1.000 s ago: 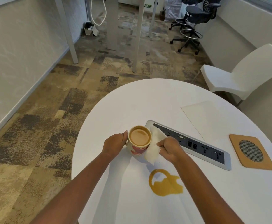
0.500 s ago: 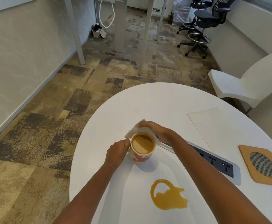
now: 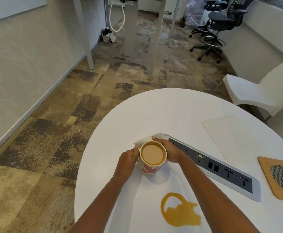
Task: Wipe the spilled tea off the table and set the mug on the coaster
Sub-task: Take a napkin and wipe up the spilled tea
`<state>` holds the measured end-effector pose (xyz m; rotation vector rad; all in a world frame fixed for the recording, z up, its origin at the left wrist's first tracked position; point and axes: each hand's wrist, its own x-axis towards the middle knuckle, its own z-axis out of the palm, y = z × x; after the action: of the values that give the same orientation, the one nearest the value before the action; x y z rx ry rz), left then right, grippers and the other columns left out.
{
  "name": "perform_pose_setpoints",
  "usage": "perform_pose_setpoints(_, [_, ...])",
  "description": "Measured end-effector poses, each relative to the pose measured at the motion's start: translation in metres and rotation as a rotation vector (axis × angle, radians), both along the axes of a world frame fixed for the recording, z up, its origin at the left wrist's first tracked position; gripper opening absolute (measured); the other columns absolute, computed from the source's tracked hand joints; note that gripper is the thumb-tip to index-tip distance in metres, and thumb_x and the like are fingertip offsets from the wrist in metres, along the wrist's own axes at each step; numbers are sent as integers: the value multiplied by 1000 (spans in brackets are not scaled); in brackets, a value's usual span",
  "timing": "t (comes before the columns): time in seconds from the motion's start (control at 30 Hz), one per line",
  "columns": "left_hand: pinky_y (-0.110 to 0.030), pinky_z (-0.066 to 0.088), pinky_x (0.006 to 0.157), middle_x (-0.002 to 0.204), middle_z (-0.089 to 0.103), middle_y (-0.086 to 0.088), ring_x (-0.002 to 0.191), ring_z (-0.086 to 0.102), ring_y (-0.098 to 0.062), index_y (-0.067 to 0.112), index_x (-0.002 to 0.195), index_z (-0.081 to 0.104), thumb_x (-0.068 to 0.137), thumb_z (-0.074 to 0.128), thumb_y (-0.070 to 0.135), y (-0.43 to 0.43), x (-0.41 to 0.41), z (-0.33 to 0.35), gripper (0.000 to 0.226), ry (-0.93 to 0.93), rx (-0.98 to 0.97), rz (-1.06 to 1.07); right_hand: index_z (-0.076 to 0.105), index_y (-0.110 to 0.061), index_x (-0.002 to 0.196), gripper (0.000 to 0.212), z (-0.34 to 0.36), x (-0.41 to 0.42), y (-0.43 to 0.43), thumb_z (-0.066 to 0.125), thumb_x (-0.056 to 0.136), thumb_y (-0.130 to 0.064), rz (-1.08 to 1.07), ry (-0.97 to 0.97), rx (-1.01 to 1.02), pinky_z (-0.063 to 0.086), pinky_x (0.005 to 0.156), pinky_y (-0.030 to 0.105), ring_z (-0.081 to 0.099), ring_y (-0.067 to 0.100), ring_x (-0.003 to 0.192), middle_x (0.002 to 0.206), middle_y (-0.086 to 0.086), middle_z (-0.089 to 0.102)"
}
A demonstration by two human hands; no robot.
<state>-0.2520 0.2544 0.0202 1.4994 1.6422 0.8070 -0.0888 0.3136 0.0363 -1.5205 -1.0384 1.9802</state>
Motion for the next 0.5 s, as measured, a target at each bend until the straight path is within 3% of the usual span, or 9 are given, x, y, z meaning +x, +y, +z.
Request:
perform_pose_setpoints(0.1, [-21,28,54,64,53,-11,65,48,-25,19,53,35,100,33,19,-1,1,2,47,-33,13,9,64,-13,85,35,-10,4,-17,38,97,-34,-196,64,51,53,66,20,67,10,72,71,-4,73])
perform_pose_setpoints(0.2, [-24,33,60,65,55,-11,66,50,-24,18,53,38,100,32,22,-2,0,3,48,-42,4,3,62,-18,96,33,-17,5,-39,31,99,-30,-312,98,188,54,67,16,67,7,81,88,-2,71])
perform_pose_setpoints(0.33, [-28,38,69,70,61,-15,70,55,-26,7,60,51,100,32,25,0,-1,4,48,-75,-41,1,58,-17,107,33,-22,-6,-74,28,99,-28,-520,103,342,51,83,27,62,14,95,100,4,66])
perform_pose_setpoints(0.4, [-29,40,72,71,63,-15,72,57,-27,7,59,54,100,32,26,1,-1,4,50,-80,-66,-11,54,-9,116,35,-24,-19,-90,30,98,-26,-675,85,350,46,90,37,58,21,101,109,13,62])
perform_pose_setpoints(0.5, [-31,43,74,73,64,-17,75,60,-30,2,63,58,100,32,27,4,-4,3,52,-68,-89,-37,53,-6,119,31,-28,-41,-110,37,98,-23,-950,1,239,46,87,35,56,29,105,119,21,59])
